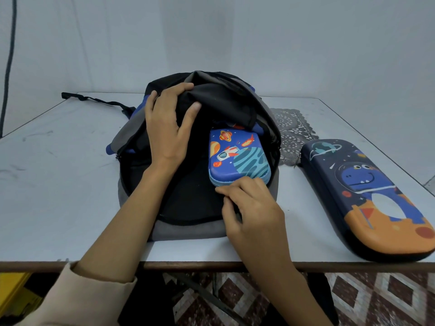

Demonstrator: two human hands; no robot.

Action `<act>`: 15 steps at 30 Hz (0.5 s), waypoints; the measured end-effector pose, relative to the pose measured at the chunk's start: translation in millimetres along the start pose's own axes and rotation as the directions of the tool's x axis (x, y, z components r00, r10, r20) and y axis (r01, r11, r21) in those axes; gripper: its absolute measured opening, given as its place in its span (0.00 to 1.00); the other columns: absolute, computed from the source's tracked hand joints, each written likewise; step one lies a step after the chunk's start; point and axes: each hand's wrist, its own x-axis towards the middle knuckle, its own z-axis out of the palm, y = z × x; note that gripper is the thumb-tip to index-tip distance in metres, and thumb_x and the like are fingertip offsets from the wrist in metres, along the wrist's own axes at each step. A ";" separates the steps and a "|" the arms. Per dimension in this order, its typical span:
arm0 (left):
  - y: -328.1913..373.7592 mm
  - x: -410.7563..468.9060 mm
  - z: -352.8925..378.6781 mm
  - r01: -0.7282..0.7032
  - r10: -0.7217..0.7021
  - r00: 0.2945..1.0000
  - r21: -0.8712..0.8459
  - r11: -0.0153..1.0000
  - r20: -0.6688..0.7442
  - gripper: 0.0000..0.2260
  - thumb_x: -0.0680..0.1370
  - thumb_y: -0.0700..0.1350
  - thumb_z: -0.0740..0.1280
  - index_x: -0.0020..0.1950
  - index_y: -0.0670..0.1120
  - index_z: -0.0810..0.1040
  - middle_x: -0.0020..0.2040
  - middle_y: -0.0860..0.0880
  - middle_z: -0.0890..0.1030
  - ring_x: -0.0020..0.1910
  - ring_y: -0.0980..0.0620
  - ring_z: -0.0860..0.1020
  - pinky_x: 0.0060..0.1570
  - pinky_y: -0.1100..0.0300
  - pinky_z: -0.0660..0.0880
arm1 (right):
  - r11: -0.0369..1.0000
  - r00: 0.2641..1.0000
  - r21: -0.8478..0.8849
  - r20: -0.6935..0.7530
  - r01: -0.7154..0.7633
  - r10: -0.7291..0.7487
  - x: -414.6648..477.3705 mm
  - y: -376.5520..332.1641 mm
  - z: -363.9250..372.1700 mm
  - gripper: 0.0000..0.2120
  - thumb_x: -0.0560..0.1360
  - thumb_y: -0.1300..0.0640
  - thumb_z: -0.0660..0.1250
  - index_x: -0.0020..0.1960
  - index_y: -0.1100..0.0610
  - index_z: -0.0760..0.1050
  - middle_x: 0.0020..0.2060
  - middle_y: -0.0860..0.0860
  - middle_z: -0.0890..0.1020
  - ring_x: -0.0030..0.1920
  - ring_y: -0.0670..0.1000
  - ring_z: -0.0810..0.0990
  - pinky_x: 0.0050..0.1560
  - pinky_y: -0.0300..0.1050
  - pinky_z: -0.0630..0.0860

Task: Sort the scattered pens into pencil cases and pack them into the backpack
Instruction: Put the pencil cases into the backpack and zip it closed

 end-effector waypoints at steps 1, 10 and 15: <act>0.3 -0.2 0.1 -0.001 0.001 1.000 -0.003 1.000 -0.003 0.12 0.81 0.46 0.64 0.63 0.44 0.76 0.60 0.57 0.76 0.60 0.75 0.66 0.70 0.42 0.62 | 1.000 1.000 0.000 0.021 -0.012 0.012 0.8 0.4 -0.1 0.09 0.73 0.65 0.67 0.51 0.60 0.82 0.43 0.49 0.80 0.45 0.49 0.77 0.46 0.36 0.73; 0.9 -0.4 0.0 -0.009 0.009 1.000 -0.001 1.000 0.007 0.12 0.81 0.46 0.64 0.63 0.44 0.76 0.60 0.59 0.75 0.61 0.75 0.66 0.71 0.43 0.61 | 0.984 0.926 -0.135 0.341 -0.120 0.160 30.8 -0.7 2.1 0.20 0.74 0.51 0.60 0.64 0.52 0.77 0.53 0.45 0.77 0.52 0.49 0.78 0.43 0.44 0.75; 1.6 -0.7 0.0 -0.014 0.014 1.000 -0.004 1.000 0.004 0.12 0.81 0.46 0.64 0.63 0.43 0.76 0.60 0.59 0.75 0.61 0.76 0.64 0.70 0.42 0.61 | 0.970 0.871 -0.207 0.442 -0.132 0.213 48.8 2.4 1.9 0.21 0.78 0.48 0.61 0.70 0.49 0.71 0.60 0.43 0.71 0.57 0.53 0.77 0.49 0.47 0.72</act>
